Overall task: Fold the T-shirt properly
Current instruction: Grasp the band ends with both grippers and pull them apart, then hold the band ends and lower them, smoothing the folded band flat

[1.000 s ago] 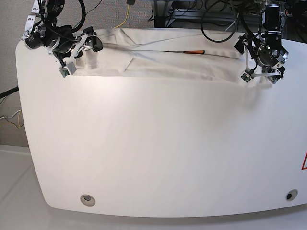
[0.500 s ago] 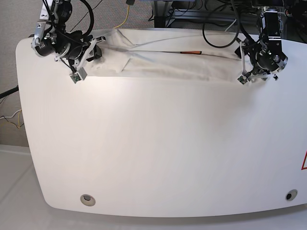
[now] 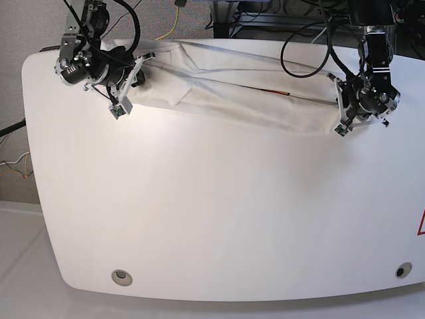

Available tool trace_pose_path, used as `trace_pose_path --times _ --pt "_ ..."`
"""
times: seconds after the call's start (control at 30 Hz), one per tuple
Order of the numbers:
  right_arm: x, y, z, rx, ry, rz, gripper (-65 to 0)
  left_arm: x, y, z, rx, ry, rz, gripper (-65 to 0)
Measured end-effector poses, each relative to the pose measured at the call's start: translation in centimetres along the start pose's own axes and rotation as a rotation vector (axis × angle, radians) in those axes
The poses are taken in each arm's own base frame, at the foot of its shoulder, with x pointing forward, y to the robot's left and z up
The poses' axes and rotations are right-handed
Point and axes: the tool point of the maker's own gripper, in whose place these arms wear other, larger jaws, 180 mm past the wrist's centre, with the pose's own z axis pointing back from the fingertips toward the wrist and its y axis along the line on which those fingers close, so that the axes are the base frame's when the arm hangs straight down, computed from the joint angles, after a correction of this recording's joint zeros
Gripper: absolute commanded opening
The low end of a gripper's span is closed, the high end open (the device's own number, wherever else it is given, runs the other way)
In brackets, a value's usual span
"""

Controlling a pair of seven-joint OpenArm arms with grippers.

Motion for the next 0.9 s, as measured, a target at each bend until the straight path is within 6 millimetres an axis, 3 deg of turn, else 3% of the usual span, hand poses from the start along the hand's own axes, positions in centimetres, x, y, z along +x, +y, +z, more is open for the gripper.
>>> trace_pose_path --times 0.47,0.9 --pt "3.2 -1.4 -0.1 -0.041 -0.046 0.01 -62.6 3.9 2.1 -1.5 -0.019 -0.148 0.079 -57.3" --pt "5.5 -2.8 -1.6 -0.018 -0.047 -0.029 -62.6 6.4 2.3 -1.7 -0.039 -0.207 0.078 -57.3"
